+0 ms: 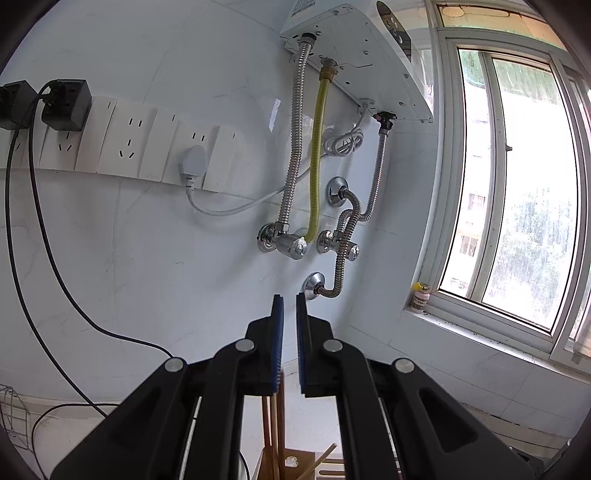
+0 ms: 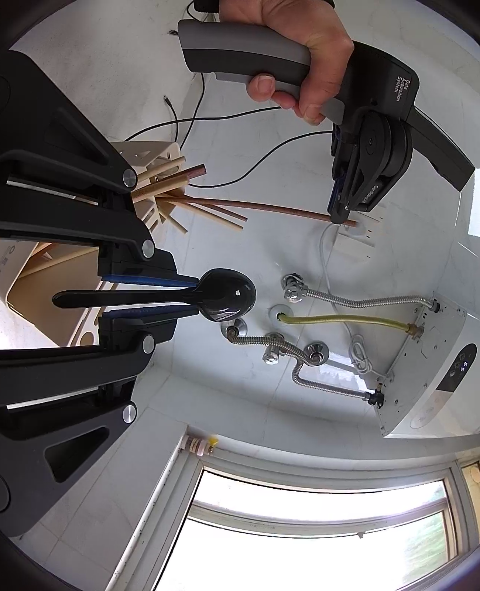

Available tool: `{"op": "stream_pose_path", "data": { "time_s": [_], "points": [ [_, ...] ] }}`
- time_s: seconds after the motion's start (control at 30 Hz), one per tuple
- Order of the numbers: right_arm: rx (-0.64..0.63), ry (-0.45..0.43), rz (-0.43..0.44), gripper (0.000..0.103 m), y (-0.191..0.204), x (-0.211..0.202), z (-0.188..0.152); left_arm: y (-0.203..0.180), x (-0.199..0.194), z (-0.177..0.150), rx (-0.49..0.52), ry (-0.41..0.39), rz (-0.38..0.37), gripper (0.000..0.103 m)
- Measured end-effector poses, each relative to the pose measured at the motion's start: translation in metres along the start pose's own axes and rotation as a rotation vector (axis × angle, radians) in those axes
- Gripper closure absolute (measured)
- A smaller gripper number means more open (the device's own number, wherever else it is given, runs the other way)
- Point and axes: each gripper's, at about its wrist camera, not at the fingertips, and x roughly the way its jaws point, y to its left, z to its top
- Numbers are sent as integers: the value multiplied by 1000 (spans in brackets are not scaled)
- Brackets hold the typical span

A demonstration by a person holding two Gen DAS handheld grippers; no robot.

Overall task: Organize utensils
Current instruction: 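Lower the spoon and chopstick into the cream holder and open both tools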

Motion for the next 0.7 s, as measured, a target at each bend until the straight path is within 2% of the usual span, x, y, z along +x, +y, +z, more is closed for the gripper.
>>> {"op": "stream_pose_path", "data": {
  "time_s": [0.53, 0.57, 0.6, 0.67, 0.7],
  "points": [
    [60, 44, 24, 93, -9, 17, -37, 1, -12, -20, 47, 57, 17, 97],
    [63, 43, 15, 91, -9, 16, -39, 1, -13, -21, 55, 62, 20, 97],
    [77, 46, 13, 78, -10, 14, -42, 1, -14, -23, 61, 68, 24, 97],
    [121, 45, 4, 61, -14, 11, -45, 3, -17, -25, 62, 77, 31, 97],
    [128, 50, 4, 62, -16, 10, -45, 4, -19, -26, 59, 79, 33, 97]
  ]
}}
